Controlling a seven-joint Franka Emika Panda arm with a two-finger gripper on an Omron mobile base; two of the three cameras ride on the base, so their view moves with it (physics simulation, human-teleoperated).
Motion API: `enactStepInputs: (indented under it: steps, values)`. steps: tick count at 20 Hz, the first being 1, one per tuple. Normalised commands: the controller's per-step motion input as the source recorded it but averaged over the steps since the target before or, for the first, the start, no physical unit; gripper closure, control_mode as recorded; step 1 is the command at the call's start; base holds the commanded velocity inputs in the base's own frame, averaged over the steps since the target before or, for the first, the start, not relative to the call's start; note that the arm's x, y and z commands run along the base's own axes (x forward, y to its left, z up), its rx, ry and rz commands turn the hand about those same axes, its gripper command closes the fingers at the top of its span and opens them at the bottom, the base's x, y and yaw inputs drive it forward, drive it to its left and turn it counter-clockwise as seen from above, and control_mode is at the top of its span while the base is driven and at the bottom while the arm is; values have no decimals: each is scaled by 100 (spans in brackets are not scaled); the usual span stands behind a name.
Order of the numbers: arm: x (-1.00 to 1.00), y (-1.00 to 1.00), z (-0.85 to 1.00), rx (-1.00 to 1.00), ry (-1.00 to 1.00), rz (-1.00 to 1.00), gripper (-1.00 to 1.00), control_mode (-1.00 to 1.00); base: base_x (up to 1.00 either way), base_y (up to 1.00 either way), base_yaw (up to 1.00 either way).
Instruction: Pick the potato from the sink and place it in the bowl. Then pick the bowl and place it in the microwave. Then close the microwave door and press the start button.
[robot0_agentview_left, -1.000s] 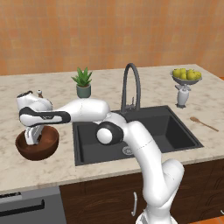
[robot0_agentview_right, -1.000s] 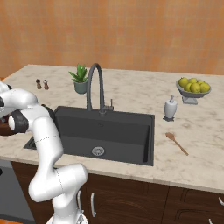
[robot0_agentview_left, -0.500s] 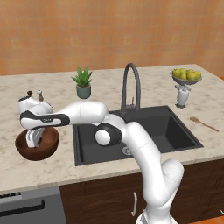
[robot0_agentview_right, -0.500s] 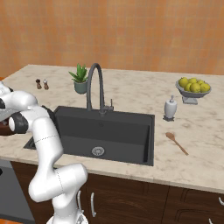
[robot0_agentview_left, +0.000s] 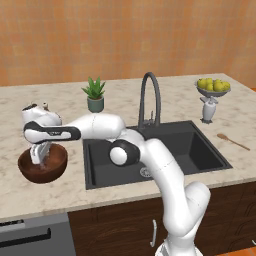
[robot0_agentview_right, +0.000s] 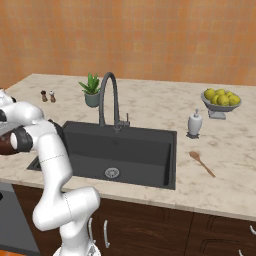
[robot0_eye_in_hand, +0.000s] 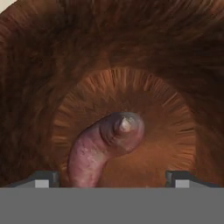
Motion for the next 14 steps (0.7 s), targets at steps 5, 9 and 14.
enactStepInputs:
  steps: [5,9,14]
  values:
    - [0,-25,43,5,0,0,-100,-100,0,0,0]
    - [0,-50,3,3,0,-11,-100,-100,0,0,0]
    - [0,-45,0,2,0,-24,-100,-100,0,0,0]
